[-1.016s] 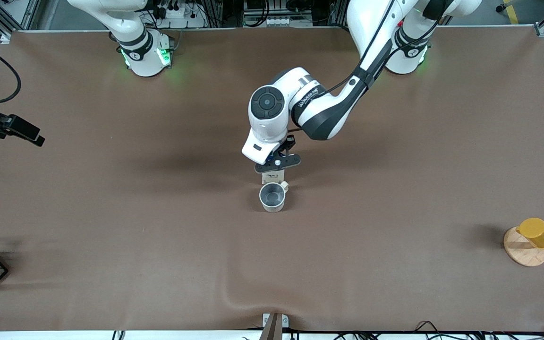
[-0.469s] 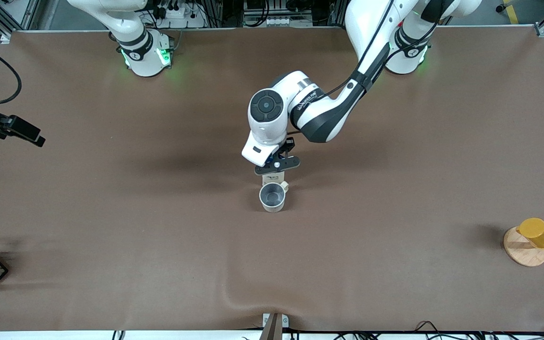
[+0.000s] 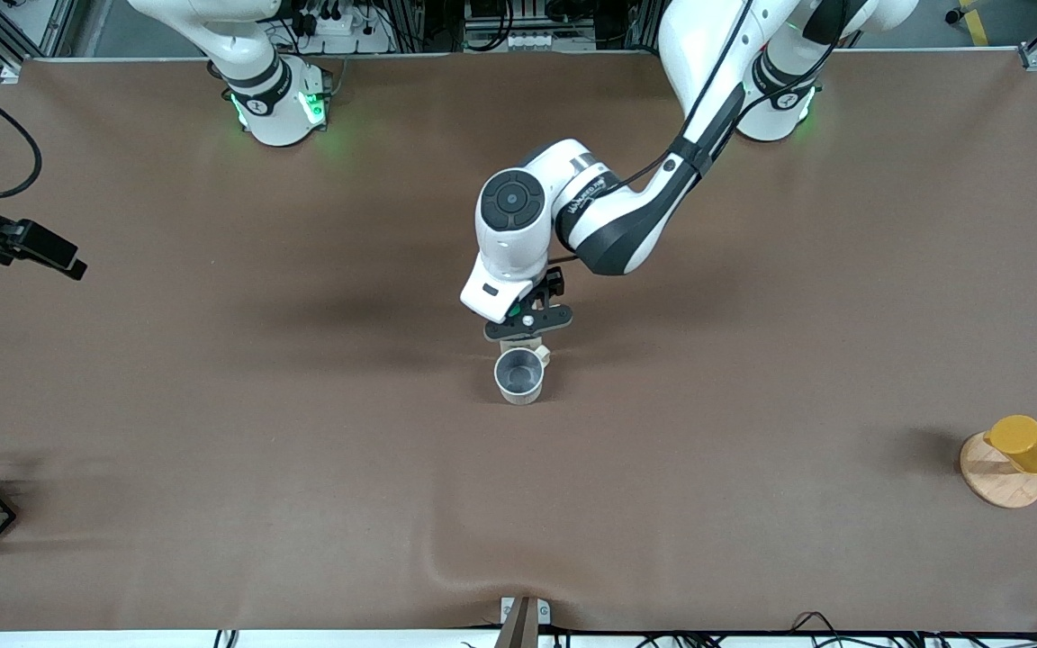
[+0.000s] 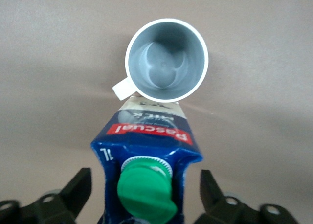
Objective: Place milk next to cup
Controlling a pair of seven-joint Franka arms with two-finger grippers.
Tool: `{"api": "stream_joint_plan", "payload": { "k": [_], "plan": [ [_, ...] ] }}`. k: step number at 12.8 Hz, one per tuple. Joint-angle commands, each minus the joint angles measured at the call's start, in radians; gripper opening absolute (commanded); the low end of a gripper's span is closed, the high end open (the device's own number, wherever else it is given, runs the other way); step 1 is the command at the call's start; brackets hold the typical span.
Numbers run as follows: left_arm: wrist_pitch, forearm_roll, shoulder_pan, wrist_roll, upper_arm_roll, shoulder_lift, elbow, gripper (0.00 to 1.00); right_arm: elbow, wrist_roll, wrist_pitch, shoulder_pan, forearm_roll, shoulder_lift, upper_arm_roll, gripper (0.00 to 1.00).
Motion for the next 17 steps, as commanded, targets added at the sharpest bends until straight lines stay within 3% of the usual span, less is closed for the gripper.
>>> {"api": "stream_joint_plan", "payload": {
  "k": [1, 6, 9, 15, 17],
  "plan": [
    [-0.027, 0.031, -0.011, -0.006, 0.006, -0.064, 0.007, 1.00, 0.027, 0.009, -0.017, -0.009, -0.008, 0.014, 0.008, 1.00],
    [-0.142, 0.031, 0.012, -0.001, 0.012, -0.202, 0.003, 1.00, 0.027, 0.009, -0.015, -0.008, -0.008, 0.016, 0.008, 1.00],
    [-0.237, 0.031, 0.150, 0.103, 0.017, -0.293, 0.002, 1.00, 0.026, -0.002, -0.017, -0.011, -0.008, 0.016, 0.008, 1.00],
    [-0.424, 0.014, 0.467, 0.573, 0.005, -0.385, -0.019, 1.00, 0.023, 0.004, -0.018, -0.010, -0.008, 0.029, 0.008, 1.00],
    [-0.453, -0.020, 0.570, 0.735, 0.004, -0.475, -0.096, 1.00, 0.024, 0.003, -0.018, -0.011, -0.008, 0.029, 0.008, 1.00]
  ]
}}
